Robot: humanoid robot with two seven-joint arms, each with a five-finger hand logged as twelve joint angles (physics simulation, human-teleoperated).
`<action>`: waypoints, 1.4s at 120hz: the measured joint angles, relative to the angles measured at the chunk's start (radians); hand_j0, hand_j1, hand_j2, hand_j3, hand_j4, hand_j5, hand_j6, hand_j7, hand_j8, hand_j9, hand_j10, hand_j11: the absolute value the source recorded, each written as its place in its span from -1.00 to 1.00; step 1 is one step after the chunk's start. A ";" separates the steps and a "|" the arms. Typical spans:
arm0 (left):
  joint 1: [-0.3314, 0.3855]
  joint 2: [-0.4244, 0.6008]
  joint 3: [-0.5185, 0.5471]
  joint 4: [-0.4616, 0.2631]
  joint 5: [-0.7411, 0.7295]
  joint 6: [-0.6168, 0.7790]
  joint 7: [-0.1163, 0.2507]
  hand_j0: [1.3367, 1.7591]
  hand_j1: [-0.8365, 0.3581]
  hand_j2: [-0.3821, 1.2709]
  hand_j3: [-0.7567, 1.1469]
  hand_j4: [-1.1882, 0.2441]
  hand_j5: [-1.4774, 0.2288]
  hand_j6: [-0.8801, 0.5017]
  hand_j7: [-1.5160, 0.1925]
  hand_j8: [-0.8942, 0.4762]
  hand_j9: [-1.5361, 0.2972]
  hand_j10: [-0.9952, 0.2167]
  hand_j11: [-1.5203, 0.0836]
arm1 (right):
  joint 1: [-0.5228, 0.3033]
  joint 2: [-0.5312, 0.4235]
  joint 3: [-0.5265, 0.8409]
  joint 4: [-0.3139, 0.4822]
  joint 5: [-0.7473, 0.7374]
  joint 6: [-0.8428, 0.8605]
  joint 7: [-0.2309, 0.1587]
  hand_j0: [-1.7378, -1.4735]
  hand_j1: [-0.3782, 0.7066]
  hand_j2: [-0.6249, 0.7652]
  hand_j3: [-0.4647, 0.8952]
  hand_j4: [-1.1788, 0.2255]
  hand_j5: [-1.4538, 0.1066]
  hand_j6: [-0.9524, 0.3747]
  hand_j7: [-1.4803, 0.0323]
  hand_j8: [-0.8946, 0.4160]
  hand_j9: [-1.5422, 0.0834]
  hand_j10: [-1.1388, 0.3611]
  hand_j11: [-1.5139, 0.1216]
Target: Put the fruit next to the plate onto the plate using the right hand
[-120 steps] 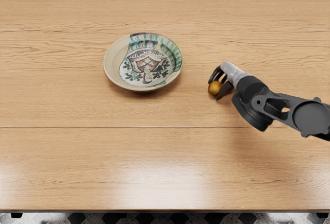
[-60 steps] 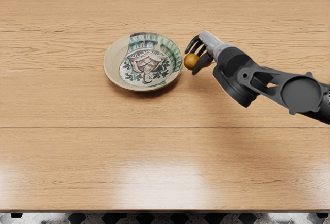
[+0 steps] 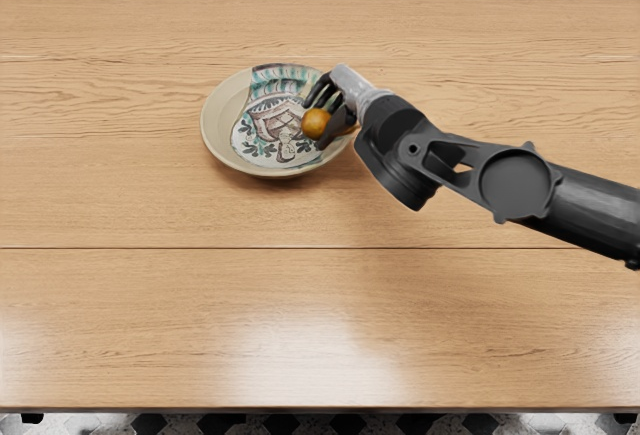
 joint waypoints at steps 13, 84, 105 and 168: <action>0.000 0.000 0.000 0.000 0.000 0.000 0.000 0.52 0.94 -0.53 -0.20 0.63 0.70 0.24 0.74 0.28 0.65 0.61 0.86 | 0.005 0.052 0.000 -0.052 -0.002 0.004 0.000 -0.39 0.27 0.53 -0.32 -0.30 -0.32 -0.39 -0.24 -0.47 -0.23 -0.24 -0.28; 0.000 0.000 0.000 0.000 0.000 0.000 0.000 0.52 0.94 -0.53 -0.20 0.63 0.70 0.24 0.74 0.28 0.65 0.61 0.86 | 0.002 0.001 0.196 -0.151 0.356 0.520 0.057 -0.40 -0.83 -0.05 -0.32 0.58 0.75 0.35 0.84 0.28 0.79 0.44 0.74; 0.000 0.000 0.000 0.000 0.000 0.000 0.000 0.52 0.94 -0.53 -0.20 0.63 0.70 0.24 0.74 0.28 0.65 0.61 0.86 | -0.147 -0.153 0.441 -0.145 0.518 0.896 0.145 -0.40 -0.90 -0.08 -0.32 0.64 0.81 0.40 0.91 0.33 0.85 0.49 0.80; -0.006 0.000 -0.003 -0.037 0.002 -0.001 -0.003 0.52 0.94 -0.53 -0.21 0.63 0.70 0.24 0.74 0.28 0.65 0.61 0.86 | -0.605 -0.572 0.802 -0.147 0.837 0.990 0.164 -0.40 -0.94 -0.10 -0.32 0.68 0.86 0.44 0.95 0.37 0.89 0.52 0.85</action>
